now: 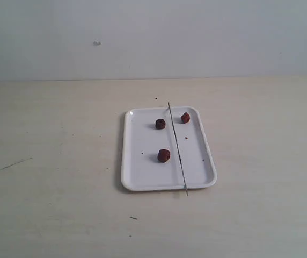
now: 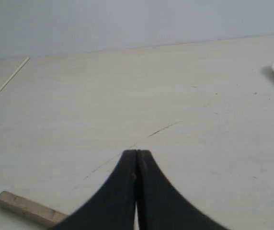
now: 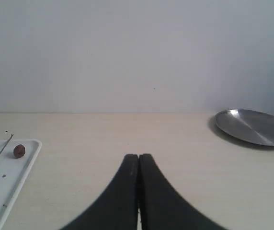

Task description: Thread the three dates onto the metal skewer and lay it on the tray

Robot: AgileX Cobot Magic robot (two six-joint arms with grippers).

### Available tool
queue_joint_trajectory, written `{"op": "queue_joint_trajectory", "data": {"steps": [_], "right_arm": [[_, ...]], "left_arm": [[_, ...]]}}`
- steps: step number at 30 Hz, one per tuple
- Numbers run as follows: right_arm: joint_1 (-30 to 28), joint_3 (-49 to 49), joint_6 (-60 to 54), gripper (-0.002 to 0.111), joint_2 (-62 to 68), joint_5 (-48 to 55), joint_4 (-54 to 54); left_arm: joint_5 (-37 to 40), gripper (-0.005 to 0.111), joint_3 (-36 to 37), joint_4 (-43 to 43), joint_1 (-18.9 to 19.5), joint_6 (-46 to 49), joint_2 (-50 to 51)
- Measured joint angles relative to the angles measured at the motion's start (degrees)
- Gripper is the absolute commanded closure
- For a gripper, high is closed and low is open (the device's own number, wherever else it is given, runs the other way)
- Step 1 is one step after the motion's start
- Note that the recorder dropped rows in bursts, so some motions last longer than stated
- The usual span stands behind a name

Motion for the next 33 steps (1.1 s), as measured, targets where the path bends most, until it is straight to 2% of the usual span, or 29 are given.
{"op": "queue_joint_trajectory", "data": {"steps": [19, 28, 33], "right_arm": [[0.0, 0.0, -0.3, 0.108, 0.0, -0.6, -0.1], [0.0, 0.0, 12.2, 0.108, 0.0, -15.1, 4.9], [0.0, 0.0, 26.5, 0.108, 0.0, -27.9, 6.7]], "left_arm": [[0.0, 0.107, 0.0, 0.0, 0.0, 0.0, 0.0], [0.0, 0.107, 0.0, 0.0, 0.0, 0.0, 0.0], [0.0, 0.107, 0.0, 0.0, 0.0, 0.0, 0.0]]}}
